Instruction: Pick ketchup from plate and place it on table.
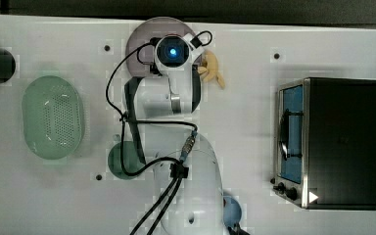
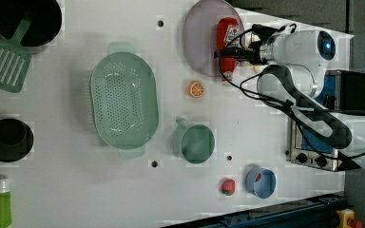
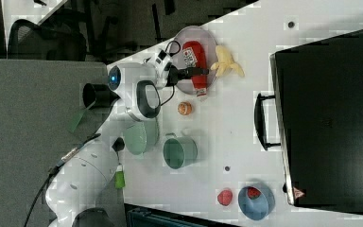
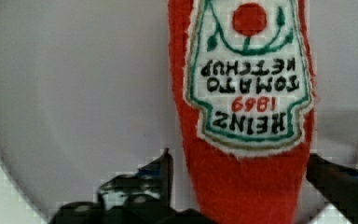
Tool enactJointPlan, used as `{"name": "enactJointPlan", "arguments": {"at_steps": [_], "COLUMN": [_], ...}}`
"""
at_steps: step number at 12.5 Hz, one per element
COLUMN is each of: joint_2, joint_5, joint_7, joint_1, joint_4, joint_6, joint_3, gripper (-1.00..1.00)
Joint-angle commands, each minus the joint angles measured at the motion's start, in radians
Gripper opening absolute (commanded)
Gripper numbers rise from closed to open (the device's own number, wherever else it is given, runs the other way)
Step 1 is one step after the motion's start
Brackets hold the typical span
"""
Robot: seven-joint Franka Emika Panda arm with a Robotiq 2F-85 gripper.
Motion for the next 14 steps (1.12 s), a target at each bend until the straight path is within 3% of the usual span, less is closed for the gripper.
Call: {"name": "enactJointPlan", "arguments": {"at_steps": [1,3,9,14], "joint_2": [-0.005,-0.006,-0.103,-0.306], "joint_5": [0.0,0.0,0.025,0.144], "joint_7": [-0.044,-0.044,-0.022,-0.021], "joint_1": [0.008,0.007,0.005,-0.01], "joint_4": [0.022,0.028,0.043,0.042], "joint_6": [0.038,0.038,0.011,-0.246], "joint_3": [0.001,0.001,0.003,0.001], "gripper": [0.68,0.21,0.2,0.2]}}
